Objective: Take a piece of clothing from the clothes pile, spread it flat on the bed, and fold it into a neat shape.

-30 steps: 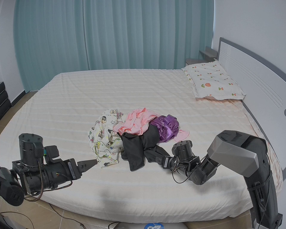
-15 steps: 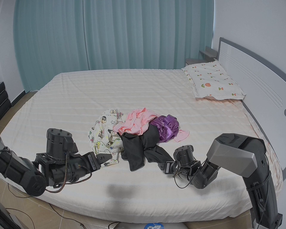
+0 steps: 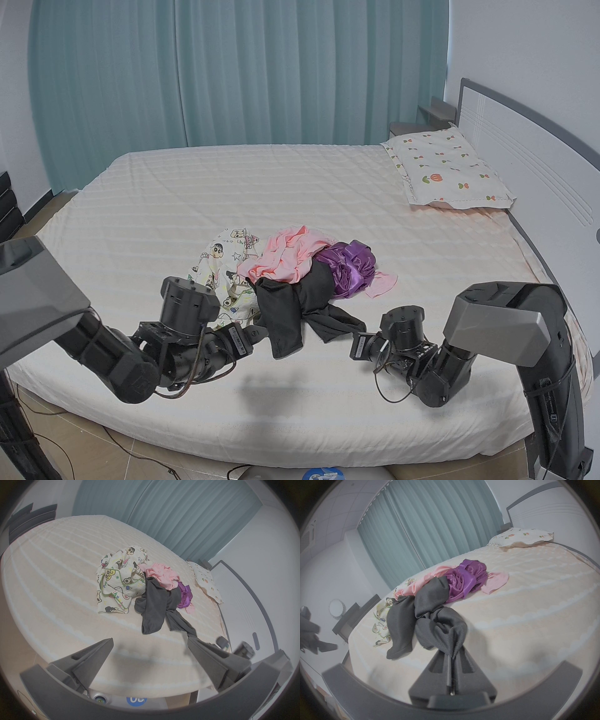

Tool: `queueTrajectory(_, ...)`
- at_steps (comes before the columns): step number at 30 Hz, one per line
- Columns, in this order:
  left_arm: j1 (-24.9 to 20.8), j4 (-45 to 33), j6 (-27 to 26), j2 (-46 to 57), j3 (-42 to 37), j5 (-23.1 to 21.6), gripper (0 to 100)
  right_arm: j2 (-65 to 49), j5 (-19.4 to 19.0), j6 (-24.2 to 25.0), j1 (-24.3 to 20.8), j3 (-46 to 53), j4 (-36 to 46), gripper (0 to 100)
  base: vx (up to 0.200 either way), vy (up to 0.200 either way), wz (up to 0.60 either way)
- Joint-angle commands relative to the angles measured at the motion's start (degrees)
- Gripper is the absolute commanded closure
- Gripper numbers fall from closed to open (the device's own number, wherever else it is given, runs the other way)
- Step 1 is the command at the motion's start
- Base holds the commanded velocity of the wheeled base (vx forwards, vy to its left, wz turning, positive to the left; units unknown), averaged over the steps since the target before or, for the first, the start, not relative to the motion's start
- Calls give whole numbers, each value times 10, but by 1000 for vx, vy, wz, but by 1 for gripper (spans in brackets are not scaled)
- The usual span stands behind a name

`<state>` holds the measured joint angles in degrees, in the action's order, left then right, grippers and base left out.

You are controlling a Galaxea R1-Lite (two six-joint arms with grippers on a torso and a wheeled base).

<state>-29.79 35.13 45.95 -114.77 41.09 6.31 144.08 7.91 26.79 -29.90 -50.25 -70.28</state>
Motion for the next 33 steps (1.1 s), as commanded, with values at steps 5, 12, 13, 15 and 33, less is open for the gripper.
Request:
queueTrajectory(5, -22, -9, 7, -172, 150, 40, 0, -141, -2, 128, 15, 328, -197, 100, 0, 0, 0)
queueTrajectory(12, -23, -44, 5, -252, 248, 40, 0, -136, -12, 205, 32, 337, -197, 100, 0, 0, 0)
queueTrajectory(13, -24, -49, 6, -259, 262, 40, 0, -129, -14, 206, 31, 331, -197, 100, 0, 0, 0)
queueTrajectory(15, -24, -53, 5, -272, 278, 40, 0, -120, -18, 206, 30, 321, -197, 100, 0, 0, 0)
queueTrajectory(33, -40, -93, 5, -338, 384, 104, 0, -118, -13, 206, 21, 321, -197, 100, 0, 0, 0)
